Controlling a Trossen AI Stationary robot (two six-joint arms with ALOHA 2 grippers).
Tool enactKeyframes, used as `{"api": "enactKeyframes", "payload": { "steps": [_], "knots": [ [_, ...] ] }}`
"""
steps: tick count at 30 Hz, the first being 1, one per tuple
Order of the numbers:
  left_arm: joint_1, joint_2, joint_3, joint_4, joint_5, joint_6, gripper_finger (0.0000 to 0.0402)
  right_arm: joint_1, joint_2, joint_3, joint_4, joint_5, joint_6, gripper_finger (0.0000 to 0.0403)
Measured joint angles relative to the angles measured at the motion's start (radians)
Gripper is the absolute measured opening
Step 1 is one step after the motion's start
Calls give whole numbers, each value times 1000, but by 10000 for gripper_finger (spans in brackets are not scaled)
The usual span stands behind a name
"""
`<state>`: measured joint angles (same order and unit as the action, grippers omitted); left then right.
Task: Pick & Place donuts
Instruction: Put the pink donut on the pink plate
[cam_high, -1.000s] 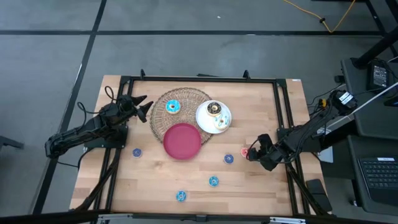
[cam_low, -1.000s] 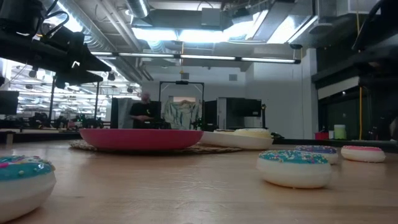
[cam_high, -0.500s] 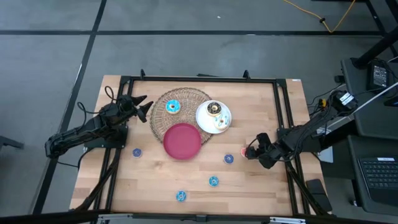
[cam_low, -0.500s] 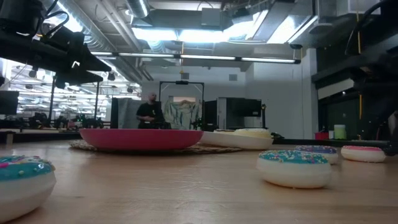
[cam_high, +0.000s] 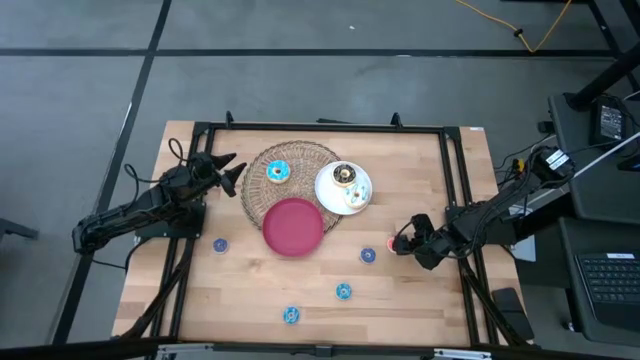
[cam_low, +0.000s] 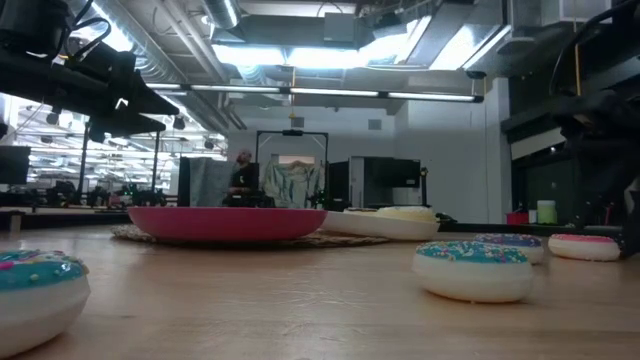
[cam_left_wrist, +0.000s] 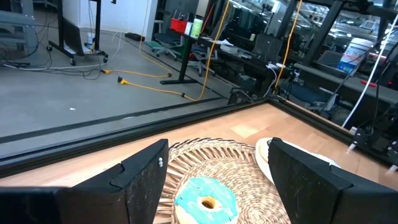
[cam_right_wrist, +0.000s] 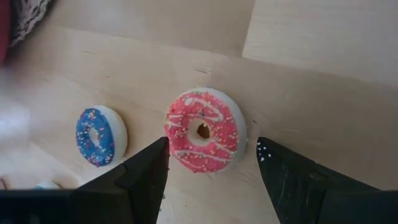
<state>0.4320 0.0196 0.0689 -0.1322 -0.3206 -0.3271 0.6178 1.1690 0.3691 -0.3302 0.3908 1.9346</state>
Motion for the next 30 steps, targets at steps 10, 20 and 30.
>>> {"api": "enactKeyframes", "payload": {
  "steps": [10,20,30],
  "knots": [
    [0,0,0,0,0,0,267,0,-2,-25,25,-20,-1,199],
    [0,0,0,0,0,0,267,0,1,-27,29,-37,1,123],
    [0,0,0,0,0,0,267,0,1,-18,7,-21,-59,52]
  ]
}}
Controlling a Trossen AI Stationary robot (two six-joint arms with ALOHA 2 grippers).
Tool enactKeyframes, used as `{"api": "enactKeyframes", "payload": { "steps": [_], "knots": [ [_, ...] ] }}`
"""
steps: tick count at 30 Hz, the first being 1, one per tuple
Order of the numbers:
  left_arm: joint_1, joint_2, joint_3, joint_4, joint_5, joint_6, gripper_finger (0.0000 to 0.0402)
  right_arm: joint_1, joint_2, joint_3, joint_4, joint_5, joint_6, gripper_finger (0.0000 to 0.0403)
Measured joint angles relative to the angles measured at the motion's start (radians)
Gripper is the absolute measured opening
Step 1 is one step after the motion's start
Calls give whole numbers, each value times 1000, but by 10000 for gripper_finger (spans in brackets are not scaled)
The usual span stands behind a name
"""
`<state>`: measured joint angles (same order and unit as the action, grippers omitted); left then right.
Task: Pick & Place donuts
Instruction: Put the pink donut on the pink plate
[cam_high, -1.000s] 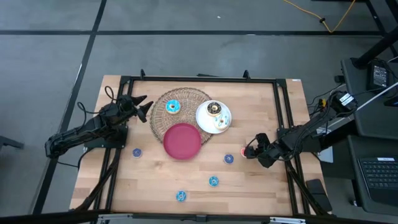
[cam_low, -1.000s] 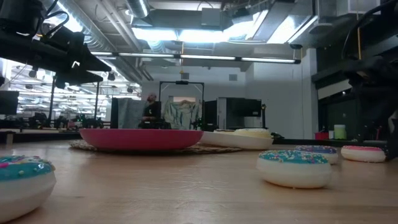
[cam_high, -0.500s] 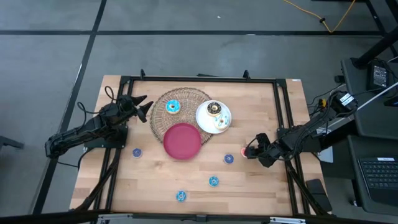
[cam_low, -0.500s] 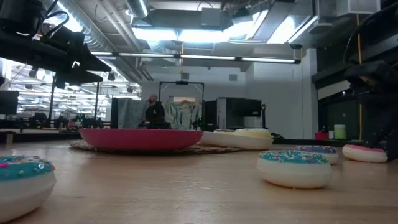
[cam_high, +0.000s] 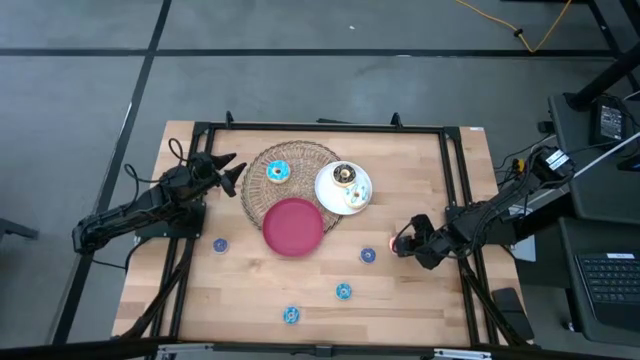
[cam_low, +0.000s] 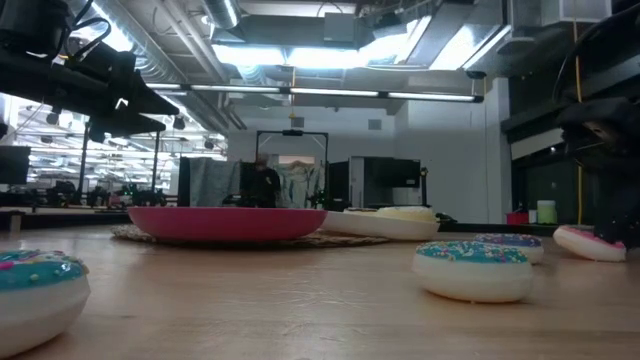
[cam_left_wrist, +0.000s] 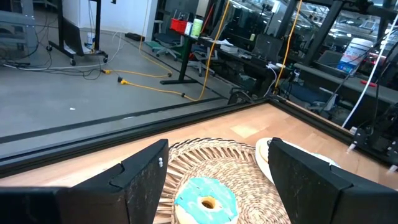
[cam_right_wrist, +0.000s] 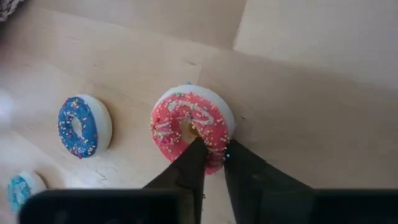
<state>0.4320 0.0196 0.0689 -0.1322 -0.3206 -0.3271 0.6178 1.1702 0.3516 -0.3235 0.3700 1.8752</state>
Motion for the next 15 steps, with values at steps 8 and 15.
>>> {"api": "enactKeyframes", "payload": {
  "steps": [8,15],
  "knots": [
    [0,0,0,0,0,0,267,-63,0,73,-148,21,-198,8],
    [0,0,0,0,0,0,267,-186,0,155,-219,8,-453,19]
  ]
}}
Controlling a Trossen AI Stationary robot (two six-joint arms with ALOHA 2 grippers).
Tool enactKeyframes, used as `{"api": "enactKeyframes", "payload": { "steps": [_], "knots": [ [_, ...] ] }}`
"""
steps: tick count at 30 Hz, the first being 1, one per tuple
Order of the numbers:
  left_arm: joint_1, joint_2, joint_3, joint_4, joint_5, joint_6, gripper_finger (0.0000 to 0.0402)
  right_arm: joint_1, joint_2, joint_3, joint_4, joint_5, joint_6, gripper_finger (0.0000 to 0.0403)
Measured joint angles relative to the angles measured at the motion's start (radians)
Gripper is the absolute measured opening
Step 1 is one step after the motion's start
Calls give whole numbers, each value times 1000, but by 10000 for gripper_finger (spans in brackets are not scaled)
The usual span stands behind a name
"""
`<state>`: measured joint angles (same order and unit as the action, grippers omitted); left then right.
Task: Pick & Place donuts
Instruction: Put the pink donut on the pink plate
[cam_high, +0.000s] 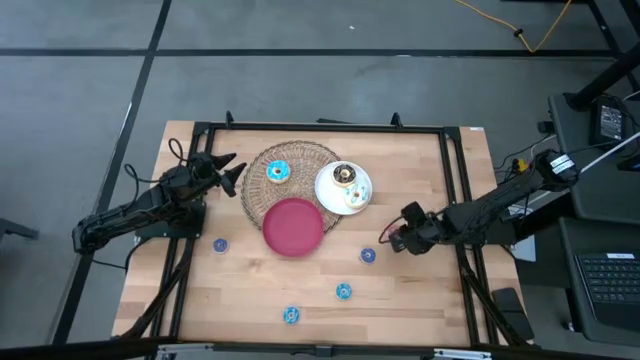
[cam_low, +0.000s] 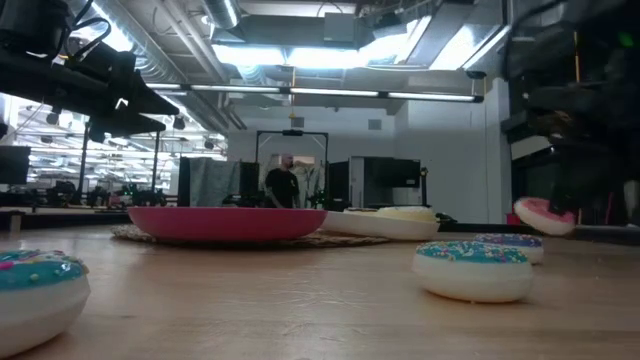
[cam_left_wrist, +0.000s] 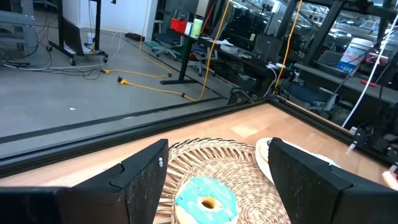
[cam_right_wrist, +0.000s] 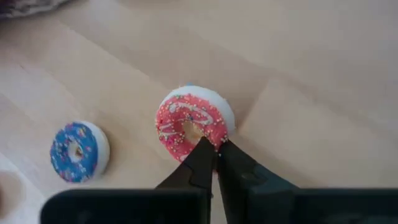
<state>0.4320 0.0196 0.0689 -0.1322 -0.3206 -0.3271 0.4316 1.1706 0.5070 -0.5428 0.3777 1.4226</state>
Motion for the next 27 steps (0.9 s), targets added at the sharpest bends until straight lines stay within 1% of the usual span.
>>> {"api": "enactKeyframes", "payload": {
  "steps": [6,11,18,20,27],
  "knots": [
    [0,0,0,0,0,0,267,-119,15,112,-102,-23,-228,12],
    [0,0,0,0,0,0,267,-205,73,239,-179,-92,-393,18],
    [0,0,0,0,0,0,267,-293,221,481,-278,-189,-646,15],
    [0,0,0,0,0,0,267,-313,273,559,-305,-222,-712,16],
    [0,0,0,0,0,0,267,-361,466,834,-395,-290,-931,15]
  ]
}}
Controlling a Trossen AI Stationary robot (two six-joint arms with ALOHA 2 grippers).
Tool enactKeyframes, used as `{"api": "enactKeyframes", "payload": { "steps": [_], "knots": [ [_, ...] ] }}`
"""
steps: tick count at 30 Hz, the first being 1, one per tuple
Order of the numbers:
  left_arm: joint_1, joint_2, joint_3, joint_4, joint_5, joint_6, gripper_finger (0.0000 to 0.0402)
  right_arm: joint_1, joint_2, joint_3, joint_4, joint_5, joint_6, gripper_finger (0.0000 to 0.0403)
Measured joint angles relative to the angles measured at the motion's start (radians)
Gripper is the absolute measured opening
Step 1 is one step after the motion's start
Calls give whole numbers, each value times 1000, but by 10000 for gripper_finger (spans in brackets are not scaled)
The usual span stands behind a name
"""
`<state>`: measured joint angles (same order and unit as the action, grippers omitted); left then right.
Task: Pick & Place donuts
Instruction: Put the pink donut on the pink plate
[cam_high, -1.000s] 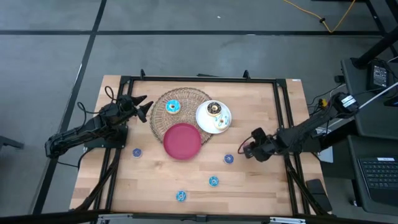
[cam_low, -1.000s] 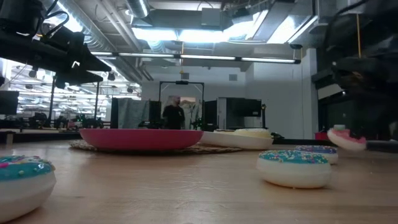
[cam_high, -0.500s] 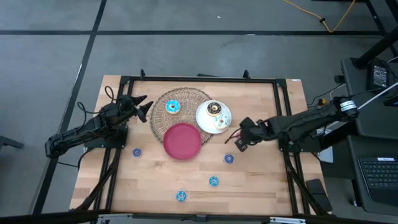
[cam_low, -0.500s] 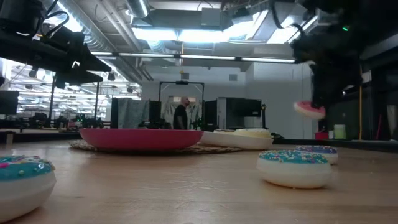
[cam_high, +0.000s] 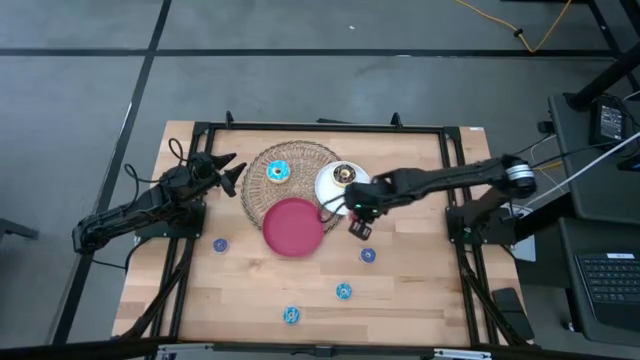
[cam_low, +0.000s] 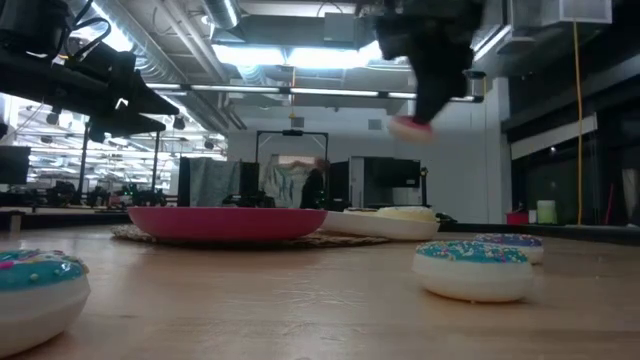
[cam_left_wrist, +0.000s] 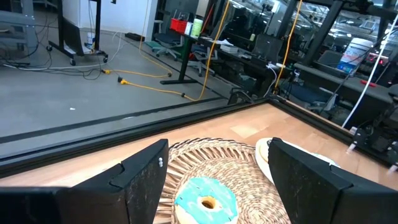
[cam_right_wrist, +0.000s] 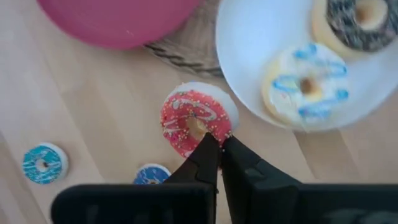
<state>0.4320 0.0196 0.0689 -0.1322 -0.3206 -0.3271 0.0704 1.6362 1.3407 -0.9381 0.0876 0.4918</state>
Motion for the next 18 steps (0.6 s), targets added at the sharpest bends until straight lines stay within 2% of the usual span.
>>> {"api": "enactKeyframes", "payload": {
  "steps": [9,18],
  "knots": [
    [0,0,0,0,0,0,267,-30,264,375,-153,-28,-178,15],
    [0,0,0,0,0,0,267,-34,483,713,-200,-57,-290,15]
  ]
}}
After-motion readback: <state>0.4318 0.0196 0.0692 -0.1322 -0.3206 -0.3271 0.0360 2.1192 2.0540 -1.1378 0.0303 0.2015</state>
